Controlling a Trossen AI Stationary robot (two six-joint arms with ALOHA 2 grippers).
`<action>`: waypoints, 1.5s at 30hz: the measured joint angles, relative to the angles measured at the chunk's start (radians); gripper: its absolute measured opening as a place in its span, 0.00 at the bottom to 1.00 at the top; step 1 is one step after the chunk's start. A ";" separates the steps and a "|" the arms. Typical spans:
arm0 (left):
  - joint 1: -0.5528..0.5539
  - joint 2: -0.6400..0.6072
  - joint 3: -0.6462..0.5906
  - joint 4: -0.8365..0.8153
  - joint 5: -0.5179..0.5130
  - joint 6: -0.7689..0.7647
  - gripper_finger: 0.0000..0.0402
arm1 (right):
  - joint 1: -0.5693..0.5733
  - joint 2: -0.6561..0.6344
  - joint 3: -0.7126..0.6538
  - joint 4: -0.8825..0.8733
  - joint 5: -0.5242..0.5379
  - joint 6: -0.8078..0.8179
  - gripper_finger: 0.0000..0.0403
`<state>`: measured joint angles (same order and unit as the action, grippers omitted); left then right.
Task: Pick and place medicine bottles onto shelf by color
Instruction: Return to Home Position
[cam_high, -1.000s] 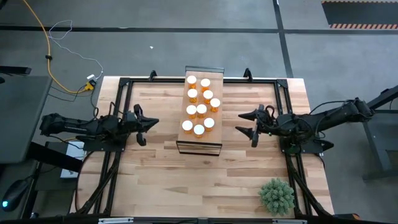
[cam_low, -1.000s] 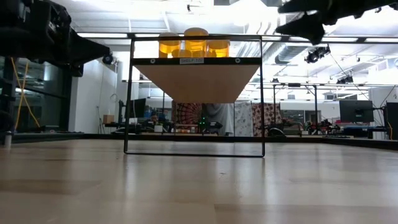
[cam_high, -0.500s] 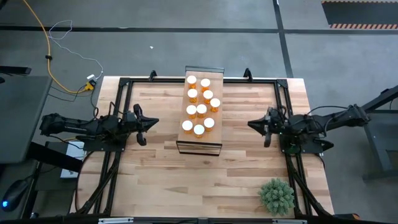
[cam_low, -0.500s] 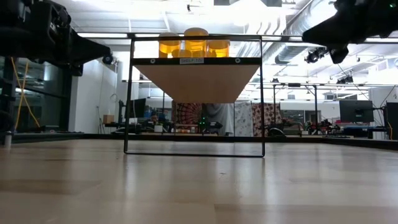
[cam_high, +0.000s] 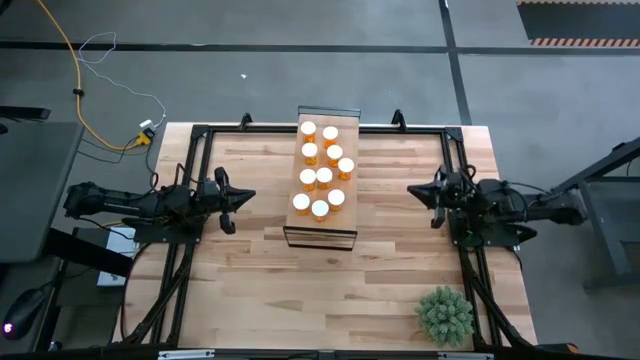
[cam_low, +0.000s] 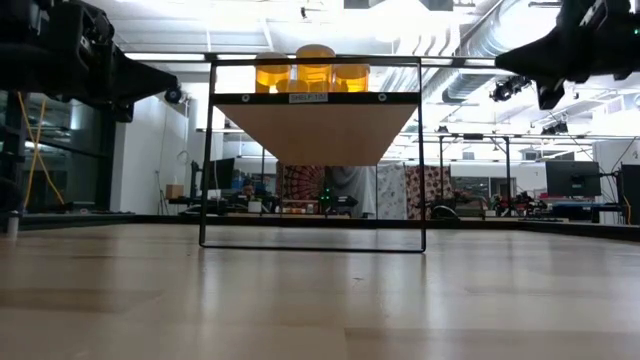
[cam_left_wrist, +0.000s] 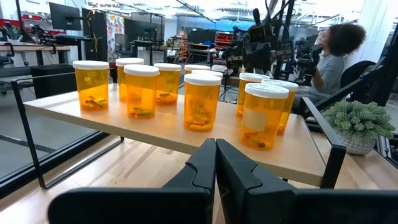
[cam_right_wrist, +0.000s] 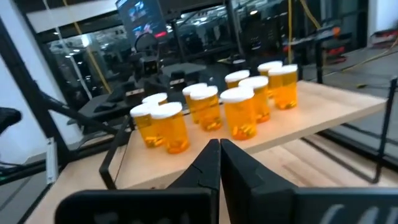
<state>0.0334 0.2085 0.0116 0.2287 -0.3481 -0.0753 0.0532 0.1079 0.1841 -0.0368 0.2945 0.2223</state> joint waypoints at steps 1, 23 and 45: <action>0.000 0.000 0.000 0.000 0.000 0.000 0.00 | -0.021 -0.005 -0.007 0.000 -0.035 0.005 0.00; 0.000 0.001 0.000 0.000 0.000 0.000 0.00 | -0.097 -0.052 -0.173 0.169 -0.083 0.001 0.00; 0.000 0.001 0.001 0.000 0.000 0.000 0.00 | -0.097 -0.023 -0.173 0.081 -0.085 -0.091 0.00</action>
<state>0.0330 0.2092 0.0124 0.2291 -0.3477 -0.0753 -0.0437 0.0853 0.0109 0.0444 0.2096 0.1317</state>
